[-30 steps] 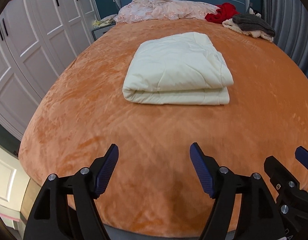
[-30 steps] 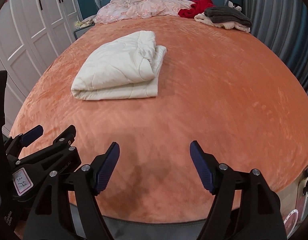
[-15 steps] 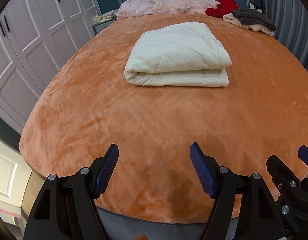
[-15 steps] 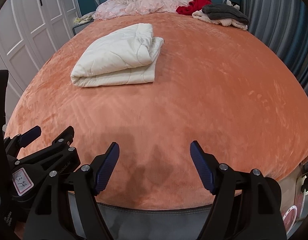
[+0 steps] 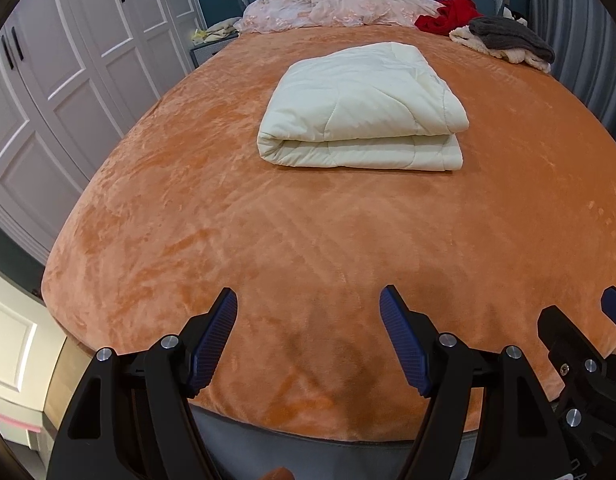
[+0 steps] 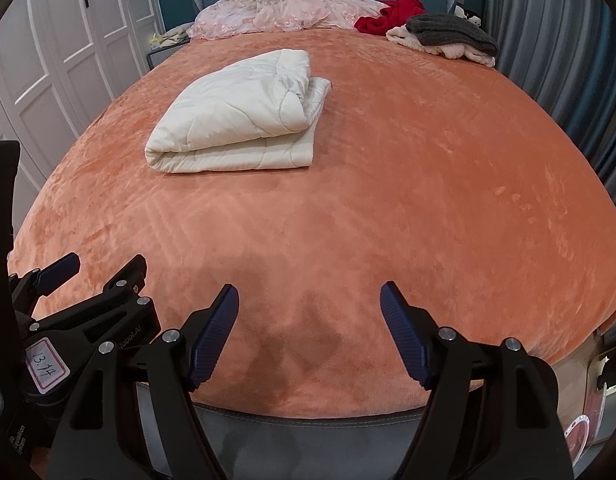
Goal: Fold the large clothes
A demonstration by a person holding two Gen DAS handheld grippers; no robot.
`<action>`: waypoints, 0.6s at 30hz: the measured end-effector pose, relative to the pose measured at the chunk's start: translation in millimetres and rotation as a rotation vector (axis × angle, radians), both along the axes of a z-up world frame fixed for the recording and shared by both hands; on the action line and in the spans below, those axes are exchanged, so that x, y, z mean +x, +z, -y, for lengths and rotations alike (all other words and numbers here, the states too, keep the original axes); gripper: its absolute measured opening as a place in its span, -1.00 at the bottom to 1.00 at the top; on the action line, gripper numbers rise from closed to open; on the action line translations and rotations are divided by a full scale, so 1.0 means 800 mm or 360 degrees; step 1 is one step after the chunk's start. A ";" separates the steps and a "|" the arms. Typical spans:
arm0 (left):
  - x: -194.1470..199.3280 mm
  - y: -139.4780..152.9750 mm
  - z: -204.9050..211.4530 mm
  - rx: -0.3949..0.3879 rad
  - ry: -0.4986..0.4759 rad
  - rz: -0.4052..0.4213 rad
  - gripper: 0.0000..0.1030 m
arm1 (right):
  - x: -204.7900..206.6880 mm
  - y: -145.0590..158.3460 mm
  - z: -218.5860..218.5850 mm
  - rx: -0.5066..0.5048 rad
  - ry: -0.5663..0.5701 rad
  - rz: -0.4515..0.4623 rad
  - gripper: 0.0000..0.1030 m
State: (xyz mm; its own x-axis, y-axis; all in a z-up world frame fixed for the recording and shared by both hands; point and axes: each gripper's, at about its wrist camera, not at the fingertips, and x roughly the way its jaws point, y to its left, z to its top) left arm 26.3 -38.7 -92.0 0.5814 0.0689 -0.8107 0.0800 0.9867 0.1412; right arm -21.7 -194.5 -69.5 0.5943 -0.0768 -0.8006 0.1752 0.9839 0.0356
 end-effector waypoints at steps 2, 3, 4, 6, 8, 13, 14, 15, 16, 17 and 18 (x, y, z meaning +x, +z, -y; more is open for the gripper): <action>0.000 0.000 -0.002 -0.0006 0.0002 -0.0002 0.39 | 0.000 0.002 0.000 -0.0005 0.0002 0.0005 0.38; 0.000 0.000 -0.004 -0.0009 0.0005 -0.0003 0.39 | 0.001 0.002 0.001 -0.0008 0.0004 0.0007 0.37; 0.001 0.001 -0.004 -0.0011 0.0008 -0.0004 0.39 | 0.001 0.003 0.000 -0.0009 0.0005 0.0008 0.37; 0.000 0.002 -0.005 -0.0014 0.0014 -0.0004 0.39 | 0.002 0.004 0.001 -0.0007 0.0005 0.0010 0.38; 0.000 0.003 -0.005 -0.0010 0.0017 0.0001 0.39 | 0.003 0.004 0.001 -0.0008 0.0004 0.0011 0.37; -0.001 0.005 -0.004 0.0002 0.0019 0.0007 0.39 | 0.003 0.004 0.002 -0.0003 0.0003 0.0012 0.38; -0.001 0.006 -0.004 0.0003 0.0020 0.0010 0.39 | 0.003 0.004 0.002 -0.0006 0.0006 0.0012 0.38; -0.001 0.006 -0.004 0.0004 0.0022 0.0012 0.39 | 0.003 0.004 0.002 -0.0006 0.0006 0.0011 0.37; -0.002 0.006 -0.004 0.0007 0.0023 0.0015 0.39 | 0.003 0.004 0.002 -0.0007 0.0005 0.0010 0.38; -0.002 0.006 -0.004 0.0008 0.0022 0.0014 0.39 | 0.003 0.004 0.002 -0.0007 0.0004 0.0011 0.38; -0.001 0.006 -0.005 0.0008 0.0022 0.0013 0.39 | 0.003 0.004 0.003 -0.0006 0.0004 0.0012 0.38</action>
State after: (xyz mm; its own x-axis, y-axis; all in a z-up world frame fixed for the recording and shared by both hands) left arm 25.2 -34.8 -87.1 0.5868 0.0809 -0.8056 0.0651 0.9871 0.1466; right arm -19.3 -196.6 -66.2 0.6005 -0.0780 -0.7958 0.1722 0.9845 0.0334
